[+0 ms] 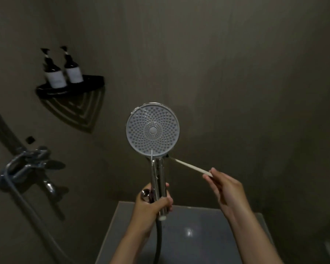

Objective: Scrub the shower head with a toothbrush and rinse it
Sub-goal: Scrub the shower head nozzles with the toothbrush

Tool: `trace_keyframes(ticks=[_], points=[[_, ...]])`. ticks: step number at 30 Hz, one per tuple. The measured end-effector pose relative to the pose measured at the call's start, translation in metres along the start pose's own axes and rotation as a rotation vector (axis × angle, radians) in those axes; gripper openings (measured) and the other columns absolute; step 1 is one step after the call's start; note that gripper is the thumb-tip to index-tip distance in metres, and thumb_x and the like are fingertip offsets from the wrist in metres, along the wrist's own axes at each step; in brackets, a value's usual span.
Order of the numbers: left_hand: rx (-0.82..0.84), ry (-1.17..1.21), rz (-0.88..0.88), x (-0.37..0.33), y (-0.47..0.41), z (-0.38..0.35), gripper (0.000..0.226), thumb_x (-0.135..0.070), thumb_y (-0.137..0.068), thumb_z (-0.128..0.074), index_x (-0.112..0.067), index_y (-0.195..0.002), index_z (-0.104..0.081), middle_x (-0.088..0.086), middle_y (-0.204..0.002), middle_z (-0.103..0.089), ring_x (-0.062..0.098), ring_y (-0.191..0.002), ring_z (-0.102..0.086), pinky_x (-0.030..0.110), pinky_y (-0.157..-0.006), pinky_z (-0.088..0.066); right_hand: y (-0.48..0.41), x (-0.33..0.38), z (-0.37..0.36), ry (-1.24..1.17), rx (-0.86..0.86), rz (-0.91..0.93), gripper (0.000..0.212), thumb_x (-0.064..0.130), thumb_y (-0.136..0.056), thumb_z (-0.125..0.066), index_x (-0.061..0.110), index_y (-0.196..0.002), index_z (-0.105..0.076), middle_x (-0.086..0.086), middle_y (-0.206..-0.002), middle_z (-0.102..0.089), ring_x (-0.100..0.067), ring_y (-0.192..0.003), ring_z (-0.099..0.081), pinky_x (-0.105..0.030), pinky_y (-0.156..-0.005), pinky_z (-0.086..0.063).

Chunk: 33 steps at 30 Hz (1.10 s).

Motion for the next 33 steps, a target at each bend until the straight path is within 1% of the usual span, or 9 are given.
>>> trace_keyframes(ticks=[4, 7, 9, 11, 16, 23, 25, 29, 33], points=[[0.071, 0.028, 0.096, 0.034, 0.026, -0.044, 0.031, -0.003, -0.059, -0.074, -0.010, -0.088, -0.067, 0.009, -0.063, -0.063, 0.019, -0.055, -0.059, 0.028, -0.053, -0.050, 0.027, 0.021, 0.089, -0.024, -0.131, 0.026, 0.007, 0.001, -0.084, -0.065, -0.004, -0.088, -0.066, -0.008, -0.065, -0.073, -0.018, -0.069, -0.073, -0.016, -0.055, -0.055], [0.134, 0.044, 0.136, 0.052, 0.046, -0.080, 0.033, 0.001, -0.058, -0.079, -0.003, -0.086, -0.061, 0.009, -0.058, -0.060, 0.019, -0.049, -0.057, 0.029, -0.049, -0.049, 0.049, 0.038, 0.145, -0.058, -0.198, 0.051, 0.012, 0.000, -0.083, -0.064, -0.006, -0.093, -0.064, -0.014, -0.075, -0.072, -0.018, -0.071, -0.073, -0.017, -0.056, -0.055], [0.156, 0.061, 0.162, 0.063, 0.061, -0.102, 0.038, -0.003, -0.053, -0.083, -0.002, -0.083, -0.060, 0.009, -0.057, -0.058, 0.018, -0.047, -0.055, 0.027, -0.046, -0.049, 0.064, 0.049, 0.174, -0.073, -0.220, 0.061, 0.011, -0.001, -0.083, -0.063, -0.008, -0.093, -0.063, -0.018, -0.085, -0.067, -0.018, -0.071, -0.073, -0.017, -0.057, -0.056], [0.179, 0.059, 0.198, 0.074, 0.077, -0.121, 0.032, -0.010, -0.054, -0.079, -0.004, -0.080, -0.061, 0.007, -0.056, -0.059, 0.017, -0.047, -0.054, 0.027, -0.046, -0.049, 0.080, 0.060, 0.196, -0.097, -0.220, 0.074, 0.006, -0.003, -0.085, -0.060, -0.007, -0.089, -0.063, -0.018, -0.087, -0.065, -0.016, -0.069, -0.073, -0.016, -0.059, -0.056], [0.230, 0.003, 0.264, 0.105, 0.107, -0.145, 0.016, 0.007, -0.072, -0.070, -0.005, -0.079, -0.063, 0.005, -0.054, -0.058, 0.014, -0.045, -0.053, 0.025, -0.043, -0.047, 0.116, 0.089, 0.225, -0.010, -0.192, 0.152, 0.013, -0.009, -0.086, -0.054, 0.002, -0.085, -0.062, -0.010, -0.072, -0.073, -0.011, -0.066, -0.071, -0.015, -0.060, -0.056], [0.212, -0.022, 0.343, 0.130, 0.127, -0.145, 0.017, 0.004, -0.071, -0.074, -0.008, -0.080, -0.065, 0.003, -0.056, -0.062, 0.015, -0.046, -0.056, 0.024, -0.044, -0.048, 0.130, 0.100, 0.205, 0.116, -0.011, 0.177, 0.035, -0.012, -0.071, -0.058, 0.008, -0.099, -0.066, 0.002, -0.070, -0.069, -0.009, -0.069, -0.070, -0.013, -0.056, -0.053], [0.184, -0.019, 0.356, 0.133, 0.131, -0.139, 0.017, -0.004, -0.063, -0.079, -0.013, -0.074, -0.069, 0.003, -0.057, -0.062, 0.014, -0.047, -0.057, 0.024, -0.044, -0.048, 0.127, 0.089, 0.195, 0.226, 0.026, 0.162, 0.036, -0.016, -0.076, -0.056, 0.011, -0.096, -0.069, 0.003, -0.070, -0.068, -0.009, -0.070, -0.069, -0.013, -0.059, -0.053], [0.166, -0.015, 0.359, 0.134, 0.133, -0.131, 0.021, -0.019, -0.052, -0.080, -0.023, -0.071, -0.071, 0.001, -0.058, -0.063, 0.013, -0.048, -0.058, 0.024, -0.045, -0.048, 0.119, 0.073, 0.177, 0.686, 0.028, 0.273, 0.035, -0.013, -0.078, -0.061, 0.015, -0.097, -0.071, 0.002, -0.082, -0.066, -0.007, -0.078, -0.063, -0.012, -0.071, -0.051], [0.143, -0.056, 0.333, 0.131, 0.129, -0.123, 0.017, -0.006, -0.061, -0.076, -0.018, -0.069, -0.068, -0.001, -0.057, -0.062, 0.014, -0.045, -0.057, 0.024, -0.044, -0.047, 0.119, 0.073, 0.158, 0.996, 0.043, 0.495, 0.028, -0.010, -0.076, -0.064, 0.015, -0.086, -0.069, -0.005, -0.087, -0.064, -0.009, -0.078, -0.060, -0.009, -0.067, -0.047]])
Point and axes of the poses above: each hand's wrist, its own y-axis away from the middle knuckle, its own z-axis out of the back of the hand, x = y × z, the point moved 8 cm from there along -y, towards the middle knuckle
